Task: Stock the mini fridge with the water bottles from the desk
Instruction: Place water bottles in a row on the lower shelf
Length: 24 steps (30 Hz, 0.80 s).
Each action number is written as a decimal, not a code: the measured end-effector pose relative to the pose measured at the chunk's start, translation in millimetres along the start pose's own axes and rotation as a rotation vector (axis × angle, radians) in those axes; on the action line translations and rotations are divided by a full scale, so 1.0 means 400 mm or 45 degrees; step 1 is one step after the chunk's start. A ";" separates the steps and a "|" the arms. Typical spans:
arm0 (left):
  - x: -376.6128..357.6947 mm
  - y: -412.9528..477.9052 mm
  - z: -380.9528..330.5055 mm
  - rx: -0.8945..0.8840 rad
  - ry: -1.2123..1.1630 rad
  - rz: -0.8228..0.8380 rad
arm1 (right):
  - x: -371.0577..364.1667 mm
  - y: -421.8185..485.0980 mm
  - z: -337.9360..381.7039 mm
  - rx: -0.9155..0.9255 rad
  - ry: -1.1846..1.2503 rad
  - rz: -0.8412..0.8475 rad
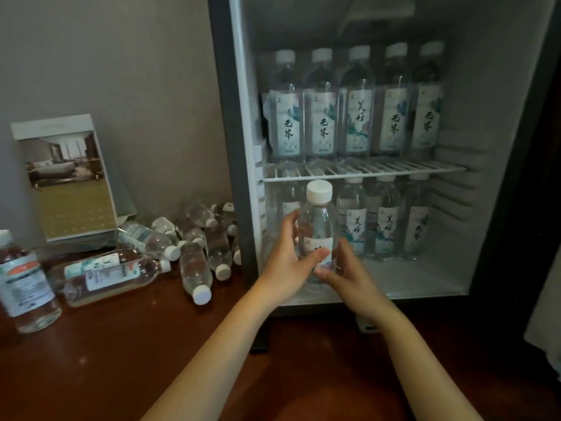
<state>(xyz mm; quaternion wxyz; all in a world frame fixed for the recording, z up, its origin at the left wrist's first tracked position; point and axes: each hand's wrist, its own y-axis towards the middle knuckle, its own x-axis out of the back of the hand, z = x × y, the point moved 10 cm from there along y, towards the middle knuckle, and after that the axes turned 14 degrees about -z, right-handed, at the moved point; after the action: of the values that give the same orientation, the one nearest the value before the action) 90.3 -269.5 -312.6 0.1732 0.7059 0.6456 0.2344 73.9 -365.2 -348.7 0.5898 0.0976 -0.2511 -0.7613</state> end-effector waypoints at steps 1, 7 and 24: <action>-0.011 0.013 0.011 -0.005 0.019 -0.006 | 0.001 0.016 -0.011 0.001 -0.004 0.011; -0.058 0.089 0.099 0.044 0.023 -0.058 | 0.017 0.107 -0.071 -0.027 -0.134 0.001; -0.096 0.152 0.280 0.140 0.093 -0.285 | 0.112 0.130 -0.098 0.142 -0.648 -0.539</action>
<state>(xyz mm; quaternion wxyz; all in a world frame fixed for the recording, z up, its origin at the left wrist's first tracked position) 200.7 -307.4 -376.5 0.1357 0.6288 0.7381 0.2036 122.8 -427.4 -349.7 0.3306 -0.0135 -0.4057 -0.8520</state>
